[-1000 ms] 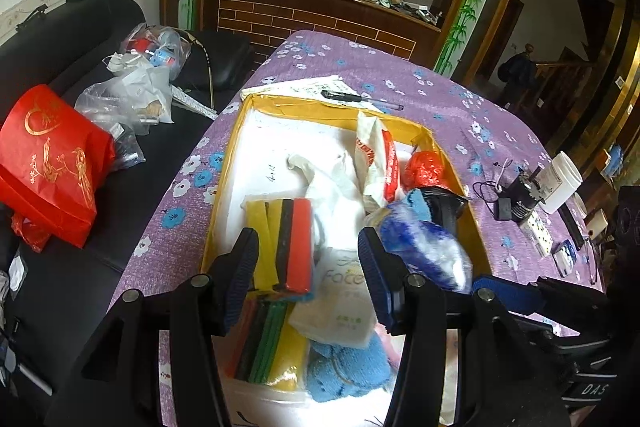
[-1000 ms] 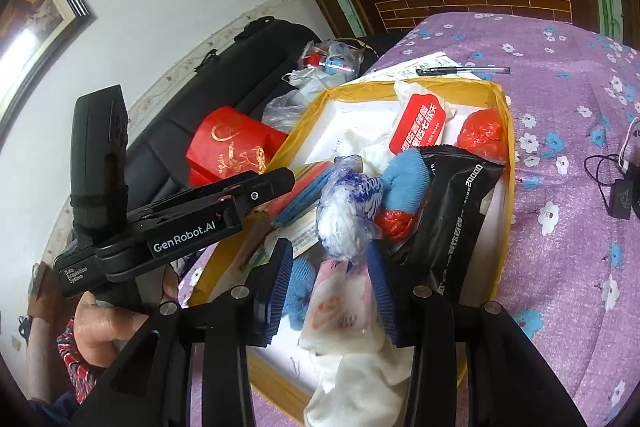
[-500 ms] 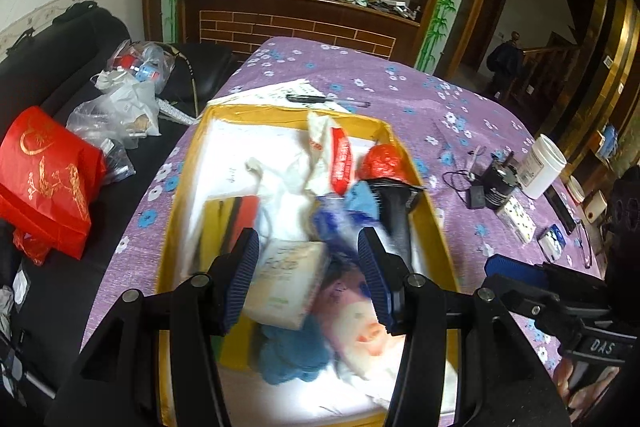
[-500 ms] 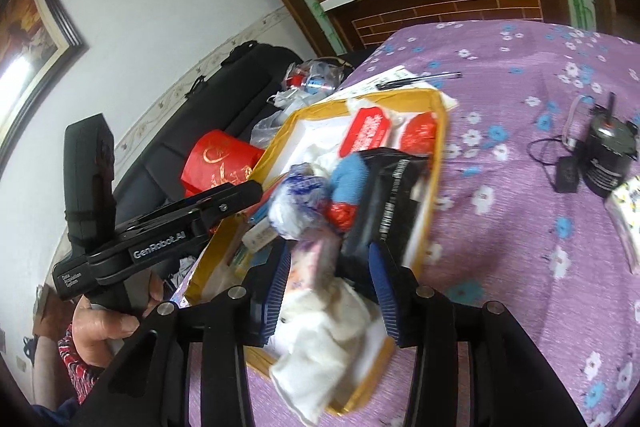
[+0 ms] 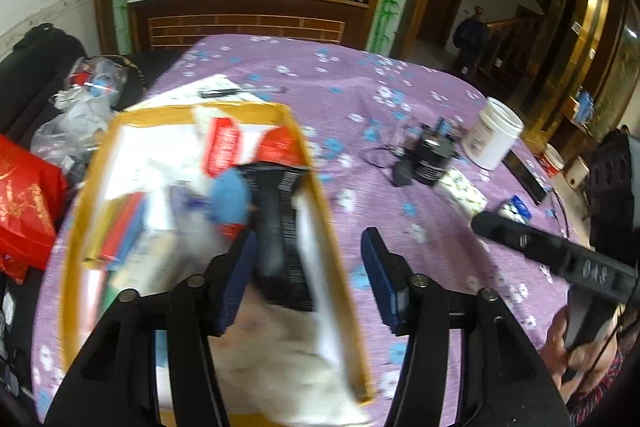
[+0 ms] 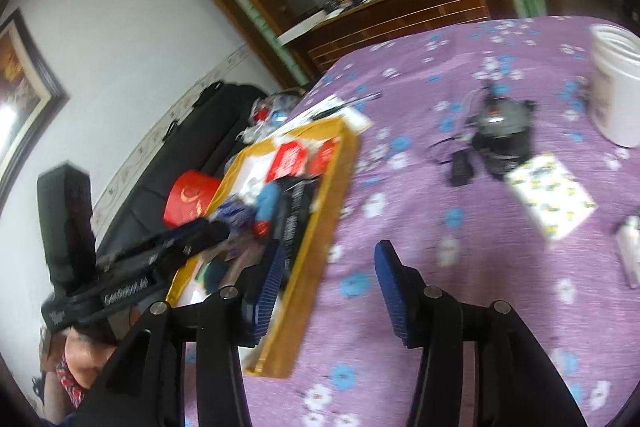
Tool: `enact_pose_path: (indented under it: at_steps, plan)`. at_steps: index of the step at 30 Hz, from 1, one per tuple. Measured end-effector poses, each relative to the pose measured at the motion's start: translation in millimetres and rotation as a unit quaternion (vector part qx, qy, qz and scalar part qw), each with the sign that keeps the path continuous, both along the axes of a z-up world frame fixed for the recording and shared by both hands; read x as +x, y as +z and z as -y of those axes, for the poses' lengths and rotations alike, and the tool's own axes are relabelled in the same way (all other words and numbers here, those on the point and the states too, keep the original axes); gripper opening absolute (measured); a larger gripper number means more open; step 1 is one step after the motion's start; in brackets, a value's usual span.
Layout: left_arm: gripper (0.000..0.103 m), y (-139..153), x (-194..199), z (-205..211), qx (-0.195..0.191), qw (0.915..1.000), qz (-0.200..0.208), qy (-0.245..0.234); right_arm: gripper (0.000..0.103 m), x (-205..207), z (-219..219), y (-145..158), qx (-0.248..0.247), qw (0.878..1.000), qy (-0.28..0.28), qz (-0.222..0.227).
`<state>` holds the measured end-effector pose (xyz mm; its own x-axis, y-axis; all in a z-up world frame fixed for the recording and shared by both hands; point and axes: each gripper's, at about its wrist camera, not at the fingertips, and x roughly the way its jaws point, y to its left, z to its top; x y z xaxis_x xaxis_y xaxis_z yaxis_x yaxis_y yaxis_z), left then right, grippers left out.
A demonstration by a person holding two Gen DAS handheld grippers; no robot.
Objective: Organize soft objects
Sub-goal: 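Move the left tool to the lemon-print tissue pack while the right tool reaches the blue Vinda pack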
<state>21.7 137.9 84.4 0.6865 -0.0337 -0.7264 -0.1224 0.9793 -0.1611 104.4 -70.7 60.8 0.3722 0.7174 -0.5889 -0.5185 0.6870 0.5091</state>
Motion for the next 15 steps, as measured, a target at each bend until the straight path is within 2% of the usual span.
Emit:
enact_pose_path:
  at_steps: [3, 5, 9, 12, 15]
  plan:
    - [0.056, -5.0, 9.9, 27.4, 0.0, 0.9997, -0.012, -0.022, 0.051, 14.7, 36.7, 2.6, -0.005, 0.999, -0.034, 0.001]
    - [0.056, -8.5, 18.2, 48.3, 0.001, 0.999, -0.022, -0.039, 0.056, 27.4, 64.9, 2.4, -0.006, 0.998, -0.063, -0.001]
    - [0.055, -16.6, 39.9, 88.3, -0.015, 0.9971, -0.043, -0.062, 0.058, 53.3, 134.7, -6.2, -0.006, 0.99, -0.143, 0.0]
    - [0.061, -24.6, 63.5, 112.3, -0.038, 0.9957, -0.063, -0.057, 0.059, 64.3, 174.4, -21.8, -0.015, 0.98, -0.2, 0.0]
    - [0.062, -31.2, 87.2, 132.4, -0.058, 0.9945, -0.075, -0.044, 0.059, 71.3, 197.1, -33.9, -0.009, 0.974, -0.225, -0.025]
